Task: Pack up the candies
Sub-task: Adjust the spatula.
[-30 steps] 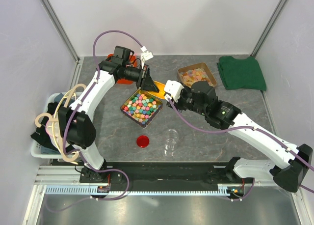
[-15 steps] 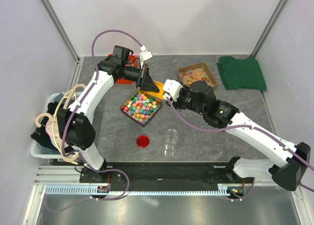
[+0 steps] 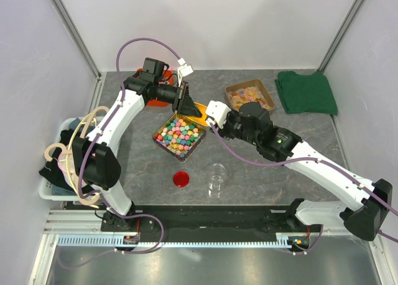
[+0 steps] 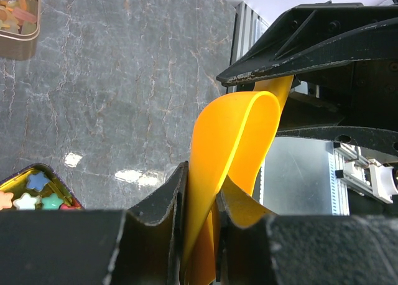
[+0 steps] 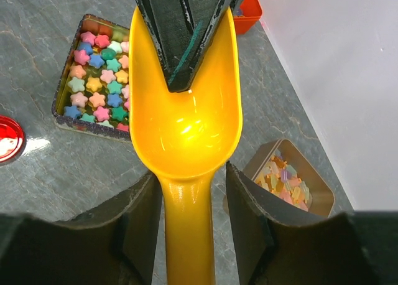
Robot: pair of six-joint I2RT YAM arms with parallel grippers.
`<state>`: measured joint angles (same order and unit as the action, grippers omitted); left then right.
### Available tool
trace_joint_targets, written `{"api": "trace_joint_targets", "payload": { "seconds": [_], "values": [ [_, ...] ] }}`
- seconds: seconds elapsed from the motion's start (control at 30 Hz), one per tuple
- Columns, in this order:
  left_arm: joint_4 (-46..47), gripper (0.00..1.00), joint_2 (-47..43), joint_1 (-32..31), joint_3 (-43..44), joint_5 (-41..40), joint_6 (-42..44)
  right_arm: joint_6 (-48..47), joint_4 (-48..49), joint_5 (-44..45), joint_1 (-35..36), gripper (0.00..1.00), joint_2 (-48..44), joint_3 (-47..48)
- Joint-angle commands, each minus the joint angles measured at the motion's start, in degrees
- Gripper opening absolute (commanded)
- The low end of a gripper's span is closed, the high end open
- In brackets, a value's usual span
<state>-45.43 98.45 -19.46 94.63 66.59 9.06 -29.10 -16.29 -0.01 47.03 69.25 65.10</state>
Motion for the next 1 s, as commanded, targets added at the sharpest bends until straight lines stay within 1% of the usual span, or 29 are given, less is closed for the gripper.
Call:
{"api": "trace_joint_targets", "payload": {
  "seconds": [0.0, 0.03, 0.07, 0.13, 0.17, 0.23, 0.27, 0.33, 0.37, 0.4, 0.47, 0.53, 0.57, 0.6, 0.67, 0.7, 0.77, 0.8, 0.87, 0.9, 0.97],
  "values": [
    [-0.3, 0.02, -1.8, 0.1, -0.1, 2.8, 1.0, 1.2, 1.4, -1.7, -0.1, 0.50, 0.5, 3.3],
    [-0.3, 0.02, -1.8, 0.0, -0.1, 2.8, 1.0, 1.4, 1.4, -1.7, 0.0, 0.49, 0.7, 3.5],
    [-0.3, 0.02, -1.7, 0.1, -0.2, 2.7, 1.0, 1.5, 1.4, -1.8, 0.0, 0.45, 0.8, 3.7],
    [-0.3, 0.02, -1.6, 0.0, -0.1, 2.8, 1.0, 1.8, 1.1, -2.2, 0.0, 0.41, 0.9, 4.1],
    [-0.3, 0.02, -1.6, 0.0, -0.1, 2.7, 1.0, 1.9, 1.0, -2.3, 0.0, 0.34, 1.1, 4.4],
    [-0.3, 0.02, -1.5, 0.0, -0.1, 2.7, 1.0, 2.1, 0.7, -2.4, 0.0, 0.26, 1.2, 4.8],
    [-0.4, 0.02, -1.5, 0.0, -0.1, 2.6, 1.1, 2.3, 0.6, -2.4, 0.0, 0.17, 1.2, 4.9],
    [-0.4, 0.02, -1.4, 0.0, 0.0, 2.1, 1.1, 2.4, 0.5, -2.3, 0.0, 0.08, 1.3, 4.9],
    [-0.3, 0.03, -1.4, 0.1, 0.0, 2.0, 1.1, 2.5, 0.5, -2.1, 0.0, 0.02, 1.3, 4.9],
    [-0.4, 0.07, -1.2, 0.0, 0.1, 1.9, 1.1, 2.5, 0.5, -2.1, -0.1, 0.00, 1.2, 4.9],
    [-0.3, 0.08, -1.2, 0.0, 0.3, 1.4, 1.1, 2.6, 0.4, -2.0, 0.0, 0.00, 0.9, 4.6],
    [-0.3, 0.17, -1.0, 0.0, 0.5, 0.3, 1.2, 2.6, 0.5, -2.1, 0.0, 0.00, 0.4, 4.4],
    [-0.4, 0.23, -0.9, 0.1, 0.8, -0.2, 1.2, 2.6, 0.5, -2.1, 0.0, 0.00, 0.2, 4.3],
    [-0.4, 0.39, -0.7, 0.2, 1.1, -0.9, 1.1, 2.6, 0.5, -2.0, 0.0, 0.00, 0.0, 4.2],
    [-0.4, 0.53, -0.3, 0.9, 2.4, -3.5, 1.0, 2.5, 0.2, -2.1, 0.0, 0.00, -0.4, 4.0],
    [-0.4, 0.65, 0.0, 1.4, 3.1, -4.3, 0.6, 2.5, 0.2, -2.0, 0.0, 0.00, -0.6, 3.9],
    [-0.4, 0.71, 0.8, 3.5, 5.5, -6.0, -0.3, 2.2, 0.1, -1.7, 0.0, 0.00, -1.0, 3.3],
    [-0.4, 0.77, 1.0, 4.3, 6.4, -6.4, -0.5, 1.9, 0.1, -1.3, 0.0, 0.00, -1.2, 3.0],
    [-0.4, 0.80, 1.6, 6.8, 8.5, -7.4, -1.0, 1.8, 0.0, -0.9, 0.0, 0.00, -1.5, 2.3],
    [-0.4, 0.85, 1.6, 7.7, 8.9, -8.1, -1.0, 1.4, 0.1, -0.5, 0.0, 0.00, -1.5, 2.1],
    [-0.4, 0.88, 1.5, 9.6, 9.3, -10.9, -0.1, 1.3, 0.1, -0.3, 0.0, 0.00, -1.5, 1.7]
  ]
}}
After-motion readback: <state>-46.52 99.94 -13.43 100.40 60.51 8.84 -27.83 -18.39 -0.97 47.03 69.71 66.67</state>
